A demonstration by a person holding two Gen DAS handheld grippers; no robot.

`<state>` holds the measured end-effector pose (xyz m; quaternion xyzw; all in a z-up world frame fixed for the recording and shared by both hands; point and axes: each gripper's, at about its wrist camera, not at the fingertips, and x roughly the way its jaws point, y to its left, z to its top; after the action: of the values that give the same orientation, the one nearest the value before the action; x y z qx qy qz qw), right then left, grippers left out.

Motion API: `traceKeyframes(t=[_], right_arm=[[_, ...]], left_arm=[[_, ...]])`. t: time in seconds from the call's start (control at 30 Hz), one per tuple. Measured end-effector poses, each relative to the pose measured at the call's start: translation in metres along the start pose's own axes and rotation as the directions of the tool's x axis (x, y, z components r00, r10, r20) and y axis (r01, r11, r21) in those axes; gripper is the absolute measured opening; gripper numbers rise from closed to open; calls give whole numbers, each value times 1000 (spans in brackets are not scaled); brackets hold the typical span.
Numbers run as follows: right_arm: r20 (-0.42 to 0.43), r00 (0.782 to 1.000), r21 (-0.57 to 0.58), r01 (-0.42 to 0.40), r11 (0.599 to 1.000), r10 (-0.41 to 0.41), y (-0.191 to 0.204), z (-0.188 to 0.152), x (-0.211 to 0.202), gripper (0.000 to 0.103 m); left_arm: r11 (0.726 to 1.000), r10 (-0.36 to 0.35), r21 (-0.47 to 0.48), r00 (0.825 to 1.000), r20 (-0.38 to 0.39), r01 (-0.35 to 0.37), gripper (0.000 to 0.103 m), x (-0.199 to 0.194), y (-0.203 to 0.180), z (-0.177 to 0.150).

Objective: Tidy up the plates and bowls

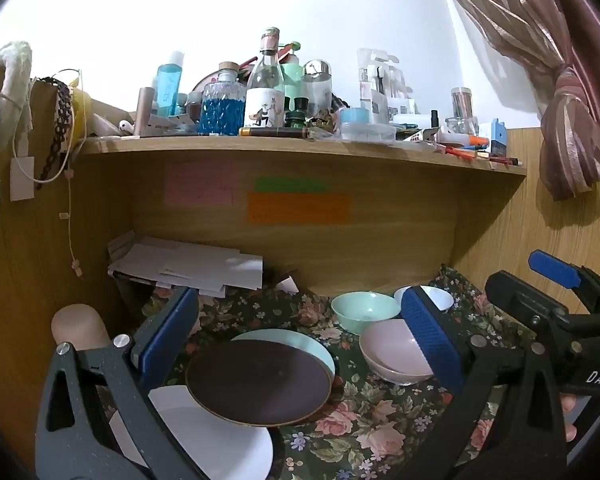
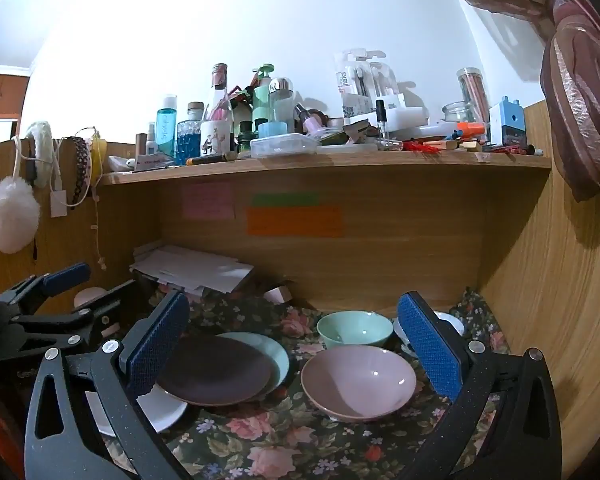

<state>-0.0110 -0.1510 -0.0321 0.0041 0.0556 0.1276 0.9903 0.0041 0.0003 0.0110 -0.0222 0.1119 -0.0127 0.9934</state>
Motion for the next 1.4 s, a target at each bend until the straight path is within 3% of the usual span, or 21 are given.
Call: traceKeyframes(t=[0.4,1.4], right_arm=[[2,1000,3,-2,1000,2,0,2,-1,103],[12,1000,-6,4,1000,-4,2,2,-2,103]], left_arm=[[1000,16,13,999,30,-16,103,0,-4,-8],[1000,12,5,1000,19,-12,103,5,-3,-13]])
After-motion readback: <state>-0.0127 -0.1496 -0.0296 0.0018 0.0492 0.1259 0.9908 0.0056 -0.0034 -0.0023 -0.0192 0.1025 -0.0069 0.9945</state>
